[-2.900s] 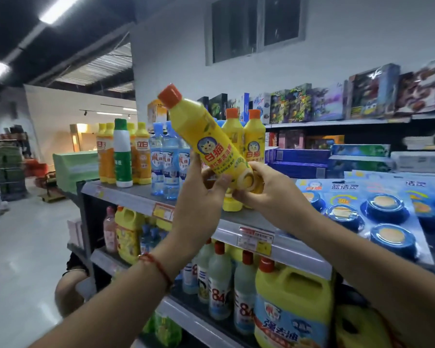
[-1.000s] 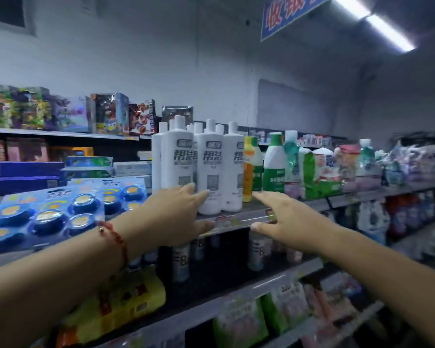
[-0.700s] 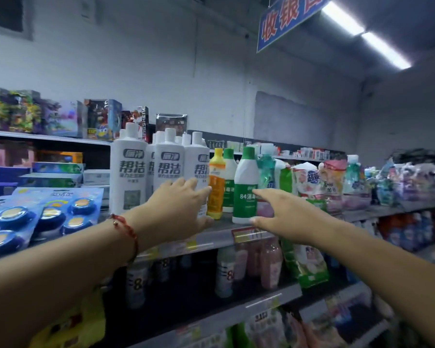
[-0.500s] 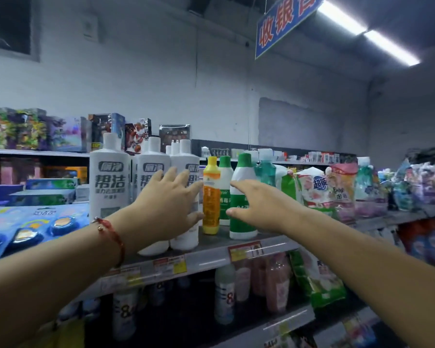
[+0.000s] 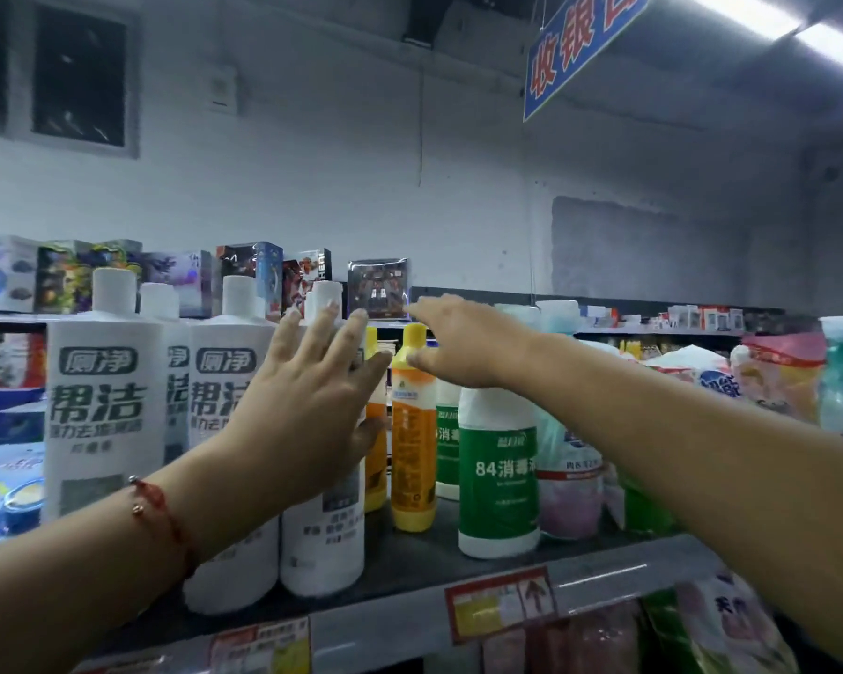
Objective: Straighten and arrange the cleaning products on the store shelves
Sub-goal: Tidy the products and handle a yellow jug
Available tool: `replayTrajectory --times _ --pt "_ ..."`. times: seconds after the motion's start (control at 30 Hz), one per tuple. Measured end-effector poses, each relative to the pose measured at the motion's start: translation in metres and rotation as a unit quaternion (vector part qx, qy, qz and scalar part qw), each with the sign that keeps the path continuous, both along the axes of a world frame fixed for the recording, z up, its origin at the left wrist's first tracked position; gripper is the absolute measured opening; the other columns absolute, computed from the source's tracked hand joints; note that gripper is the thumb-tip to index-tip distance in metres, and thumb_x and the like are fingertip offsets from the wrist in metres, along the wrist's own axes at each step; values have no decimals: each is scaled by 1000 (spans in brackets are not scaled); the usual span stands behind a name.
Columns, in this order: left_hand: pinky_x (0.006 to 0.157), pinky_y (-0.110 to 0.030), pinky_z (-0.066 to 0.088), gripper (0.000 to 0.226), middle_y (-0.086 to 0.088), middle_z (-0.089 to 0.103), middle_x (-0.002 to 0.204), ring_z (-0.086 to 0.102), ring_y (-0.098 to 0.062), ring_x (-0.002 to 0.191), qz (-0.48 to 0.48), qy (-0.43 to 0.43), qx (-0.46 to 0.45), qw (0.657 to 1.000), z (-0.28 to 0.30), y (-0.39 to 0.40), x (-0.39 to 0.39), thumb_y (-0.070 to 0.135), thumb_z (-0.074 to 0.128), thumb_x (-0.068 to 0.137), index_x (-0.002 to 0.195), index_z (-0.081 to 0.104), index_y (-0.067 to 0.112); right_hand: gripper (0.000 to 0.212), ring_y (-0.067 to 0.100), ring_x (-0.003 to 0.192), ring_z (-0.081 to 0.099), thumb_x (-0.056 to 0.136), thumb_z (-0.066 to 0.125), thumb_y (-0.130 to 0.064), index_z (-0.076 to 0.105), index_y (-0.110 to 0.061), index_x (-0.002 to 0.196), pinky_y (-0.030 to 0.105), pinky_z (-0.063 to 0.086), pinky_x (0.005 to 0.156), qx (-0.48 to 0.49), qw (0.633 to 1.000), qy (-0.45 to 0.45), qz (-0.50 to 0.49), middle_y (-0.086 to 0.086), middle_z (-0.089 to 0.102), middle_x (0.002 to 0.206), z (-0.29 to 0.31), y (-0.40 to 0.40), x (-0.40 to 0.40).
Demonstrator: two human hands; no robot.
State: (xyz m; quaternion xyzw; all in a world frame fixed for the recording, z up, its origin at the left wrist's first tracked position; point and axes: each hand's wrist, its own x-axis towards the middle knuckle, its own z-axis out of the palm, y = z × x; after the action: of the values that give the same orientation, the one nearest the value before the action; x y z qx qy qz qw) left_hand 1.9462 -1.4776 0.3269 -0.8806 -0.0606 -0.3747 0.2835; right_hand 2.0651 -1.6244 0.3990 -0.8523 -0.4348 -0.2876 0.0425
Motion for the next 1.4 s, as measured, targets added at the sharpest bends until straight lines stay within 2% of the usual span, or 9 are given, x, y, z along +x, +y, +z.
replayTrajectory --times 0.13,0.3,0.53,0.73,0.9,1.03,1.13,1.3,1.4 --pt "116 -67 24 66 -22 36 159 31 -46 148 7 -26 27 999 -11 10 5 54 61 86 143 56 19 64 27 147 35 103 48 -39 25 -18 159 40 35 113 -60 997 41 -11 6 34 162 11 21 25" --pt "118 -67 19 61 -22 28 163 20 -48 151 17 -58 15 998 -17 0 8 51 53 88 143 53 23 51 24 112 60 99 57 -39 50 -15 143 30 52 81 -71 997 8 39 7 57 134 16 39 35" --pt "126 -59 1 71 -20 14 168 1 -42 156 7 -95 -10 995 -36 -16 12 49 45 93 156 36 20 41 15 89 63 95 65 -41 57 -19 128 19 44 56 -65 981 76 163 3 60 117 19 15 26" --pt "125 -50 22 76 -20 39 159 28 -39 151 -17 -123 -69 990 -78 -55 21 53 40 95 156 35 8 33 15 83 57 94 67 -36 65 -14 118 24 45 60 28 978 68 193 3 61 112 10 -22 13" --pt "95 -48 53 109 -13 34 162 60 -33 125 -80 -173 -245 951 -94 -98 30 56 61 93 160 -19 23 38 20 90 62 94 67 -39 66 -12 121 38 58 80 106 968 84 210 6 64 113 11 -66 -17" --pt "82 -39 50 102 -21 47 148 62 -30 111 -161 -271 -260 913 -94 -121 29 39 66 92 161 -6 16 39 13 84 64 89 69 -50 67 -22 115 35 58 76 190 943 55 268 -6 66 100 6 -103 -47" --pt "102 -42 51 100 -2 38 159 59 -16 122 -261 -270 -422 825 -100 -145 10 35 64 97 156 -15 49 40 -3 87 63 90 65 -53 60 -35 126 12 54 66 197 906 115 357 -18 64 98 -10 -125 -60" --pt "80 -35 60 69 -4 73 108 73 -23 98 -396 -282 -703 520 -137 -161 -32 6 74 78 140 49 23 85 -2 120 55 66 70 -76 37 -52 140 27 52 96 85 826 436 347 -29 54 129 -136 -123 -49" --pt "76 -42 61 51 -14 73 101 72 -27 89 -350 -303 -831 309 -175 -155 -67 22 76 71 119 65 9 82 -1 100 69 60 85 -58 49 -44 132 30 59 89 0 743 590 315 -25 70 112 -226 -116 -67"
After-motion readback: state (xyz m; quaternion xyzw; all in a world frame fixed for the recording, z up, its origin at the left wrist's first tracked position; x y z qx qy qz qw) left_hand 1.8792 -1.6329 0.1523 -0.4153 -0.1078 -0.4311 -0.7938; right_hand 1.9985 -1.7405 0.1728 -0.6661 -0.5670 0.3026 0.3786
